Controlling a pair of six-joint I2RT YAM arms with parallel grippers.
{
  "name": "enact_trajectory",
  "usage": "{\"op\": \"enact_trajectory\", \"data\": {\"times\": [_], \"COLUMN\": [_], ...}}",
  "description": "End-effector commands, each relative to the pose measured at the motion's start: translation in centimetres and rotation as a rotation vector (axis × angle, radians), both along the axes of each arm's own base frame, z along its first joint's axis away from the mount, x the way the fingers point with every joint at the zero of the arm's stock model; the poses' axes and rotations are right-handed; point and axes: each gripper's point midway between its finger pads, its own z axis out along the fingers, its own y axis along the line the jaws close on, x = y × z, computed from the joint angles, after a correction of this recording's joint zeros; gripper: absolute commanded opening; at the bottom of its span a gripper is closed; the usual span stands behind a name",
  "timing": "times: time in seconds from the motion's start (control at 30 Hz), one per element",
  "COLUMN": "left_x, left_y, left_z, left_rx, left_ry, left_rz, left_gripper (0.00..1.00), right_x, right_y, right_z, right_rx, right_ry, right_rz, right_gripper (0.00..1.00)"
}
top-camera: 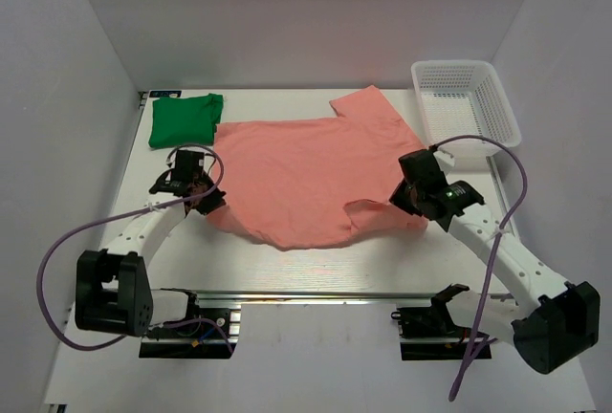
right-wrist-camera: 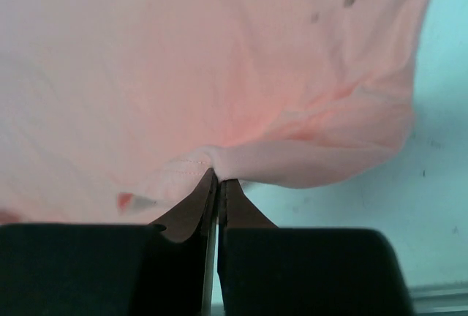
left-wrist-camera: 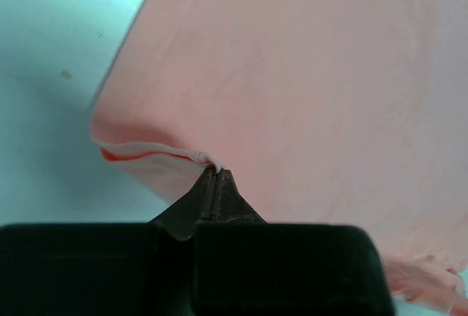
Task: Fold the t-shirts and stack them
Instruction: Grap the side of the flattened tshirt closest away from the robot with both arms, then fold the flattened tshirt in 1/3 of the way
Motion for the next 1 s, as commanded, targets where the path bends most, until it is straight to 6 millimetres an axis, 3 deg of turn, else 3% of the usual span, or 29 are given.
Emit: {"op": "enact_trajectory", "data": {"times": [0.0,0.03,0.17,0.27,0.3,0.33,0.4,0.53,0.6,0.63,0.67,0.8,0.87,0.9,0.93,0.97], "left_x": [4.1,4.5,6.5,7.7,8.2,8.7,9.4,11.5,12.5,12.9,13.3,15.1,16.0,16.2,16.5,17.2], "left_y": [-0.2,0.0,1.8,2.1,2.5,2.7,3.4,3.8,4.3,4.3,4.3,3.8,3.7,3.7,3.7,3.8], "left_z": [3.6,3.4,4.8,5.2,5.3,5.1,5.2,5.2,5.5,5.2,5.1,2.2,1.6,1.3,0.4,0.9], "left_rx": [-0.015,-0.002,0.06,0.077,0.078,0.092,0.11,0.133,0.141,0.14,0.147,0.146,0.138,0.139,0.143,0.15], "left_ry": [-0.118,-0.11,-0.14,-0.147,-0.148,-0.128,-0.128,-0.153,-0.165,-0.171,-0.169,-0.108,-0.118,-0.112,-0.092,-0.096], "left_rz": [0.024,0.033,0.118,0.132,0.143,0.15,0.174,0.196,0.214,0.215,0.206,0.184,0.192,0.192,0.19,0.196], "left_gripper": [0.0,0.0,0.0,0.0,0.0,0.0,0.0,0.0,0.0,0.0,0.0,0.0,0.0,0.0,0.0,0.0], "right_x": [4.9,5.6,8.6,10.7,11.4,12.5,13.6,16.6,17.7,18.6,19.2,21.6,22.4,23.3,23.9,24.2], "right_y": [-1.5,-2.5,-3.1,-4.5,-4.7,-4.3,-5.1,-4.5,-4.4,-4.1,-4.0,-4.4,-5.1,-5.3,-5.2,-5.4], "right_z": [3.8,3.7,4.8,5.1,4.0,5.3,4.9,5.4,3.9,4.8,3.6,3.0,1.8,2.6,0.6,0.4], "right_rx": [-0.053,-0.072,-0.084,-0.098,-0.127,-0.108,-0.148,-0.128,-0.14,-0.124,-0.13,-0.15,-0.172,-0.173,-0.183,-0.179], "right_ry": [-0.172,-0.162,-0.196,-0.22,-0.197,-0.247,-0.25,-0.275,-0.244,-0.27,-0.251,-0.266,-0.242,-0.26,-0.219,-0.215], "right_rz": [-0.094,-0.13,-0.144,-0.18,-0.172,-0.151,-0.128,-0.056,-0.019,-0.002,0.009,0.037,0.02,0.014,0.031,0.036], "right_gripper": [0.0,0.0,0.0,0.0,0.0,0.0,0.0,0.0,0.0,0.0,0.0,0.0,0.0,0.03,0.13,0.29]}}
